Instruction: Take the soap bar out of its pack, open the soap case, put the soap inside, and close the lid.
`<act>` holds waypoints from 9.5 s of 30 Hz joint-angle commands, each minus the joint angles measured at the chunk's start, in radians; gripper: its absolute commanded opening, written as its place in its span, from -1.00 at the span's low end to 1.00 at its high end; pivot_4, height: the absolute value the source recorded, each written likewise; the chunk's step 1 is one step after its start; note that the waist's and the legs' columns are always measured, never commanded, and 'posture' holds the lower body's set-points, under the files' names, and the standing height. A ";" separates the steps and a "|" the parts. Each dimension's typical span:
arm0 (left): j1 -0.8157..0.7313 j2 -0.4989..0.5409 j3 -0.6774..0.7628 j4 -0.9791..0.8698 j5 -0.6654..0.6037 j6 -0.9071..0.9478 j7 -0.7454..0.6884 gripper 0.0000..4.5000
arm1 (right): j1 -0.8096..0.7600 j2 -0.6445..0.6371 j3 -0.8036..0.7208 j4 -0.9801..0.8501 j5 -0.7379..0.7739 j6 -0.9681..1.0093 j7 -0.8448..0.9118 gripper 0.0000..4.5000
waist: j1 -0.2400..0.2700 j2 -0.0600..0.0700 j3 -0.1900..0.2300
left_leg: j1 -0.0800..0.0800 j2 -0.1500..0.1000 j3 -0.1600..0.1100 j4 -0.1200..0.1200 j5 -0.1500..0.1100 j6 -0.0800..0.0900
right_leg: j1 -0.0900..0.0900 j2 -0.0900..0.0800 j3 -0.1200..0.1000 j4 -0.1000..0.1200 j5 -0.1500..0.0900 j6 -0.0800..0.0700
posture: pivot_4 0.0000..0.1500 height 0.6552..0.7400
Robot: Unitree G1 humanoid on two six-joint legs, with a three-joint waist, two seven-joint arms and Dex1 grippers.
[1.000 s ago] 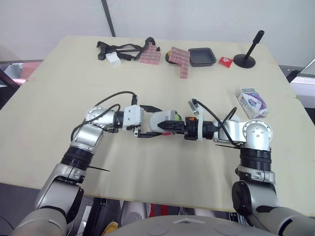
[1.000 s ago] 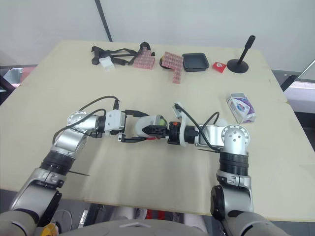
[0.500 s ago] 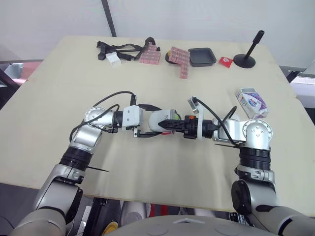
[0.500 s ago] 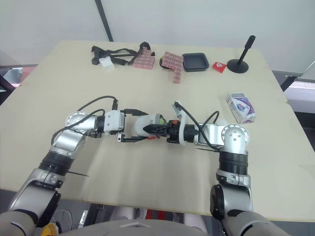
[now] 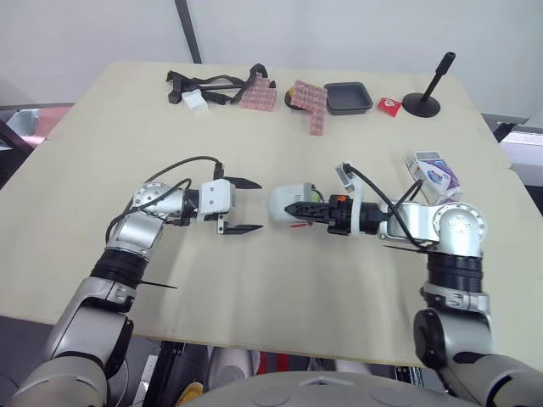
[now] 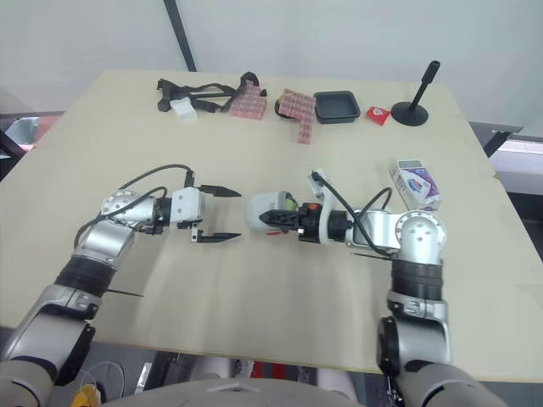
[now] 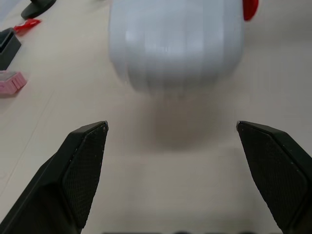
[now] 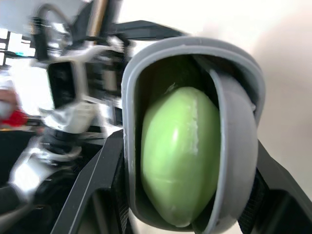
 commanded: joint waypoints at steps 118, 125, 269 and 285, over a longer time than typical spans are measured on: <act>0.032 -0.151 0.116 -0.110 -0.228 0.197 -0.059 -0.15 | -0.283 -0.545 0.687 -0.338 -1.239 -0.381 0.965 0.97 | -0.002 0.003 0.002 | -0.005 0.002 0.000 0.005 0.000 0.000 | 0.001 0.000 0.007 0.005 0.000 0.000 | 1.00 1.00; 0.103 -0.205 0.129 -0.107 -0.268 0.140 -0.076 -0.15 | -0.227 -0.507 0.473 -0.396 -1.210 -0.037 0.818 0.97 | 0.003 0.003 0.002 | -0.005 0.002 0.000 0.005 0.000 0.000 | 0.000 -0.001 0.006 0.005 0.000 0.000 | 1.00 1.00; -0.016 -0.349 0.013 0.121 -0.146 -0.011 -0.098 -0.15 | -0.482 -0.570 0.871 -0.440 -1.042 -0.466 1.158 0.99 | 0.022 0.003 0.000 | -0.005 0.002 0.000 0.006 0.000 0.001 | -0.001 -0.002 0.007 0.009 0.000 0.000 | 1.00 1.00; -0.014 -0.343 0.023 0.127 -0.152 -0.010 -0.095 -0.15 | -0.364 -0.747 0.719 -0.554 -0.982 -0.406 1.161 0.99 | 0.025 0.003 0.000 | -0.005 0.002 0.000 0.007 0.000 0.001 | -0.001 -0.002 0.007 0.009 0.000 0.000 | 1.00 1.00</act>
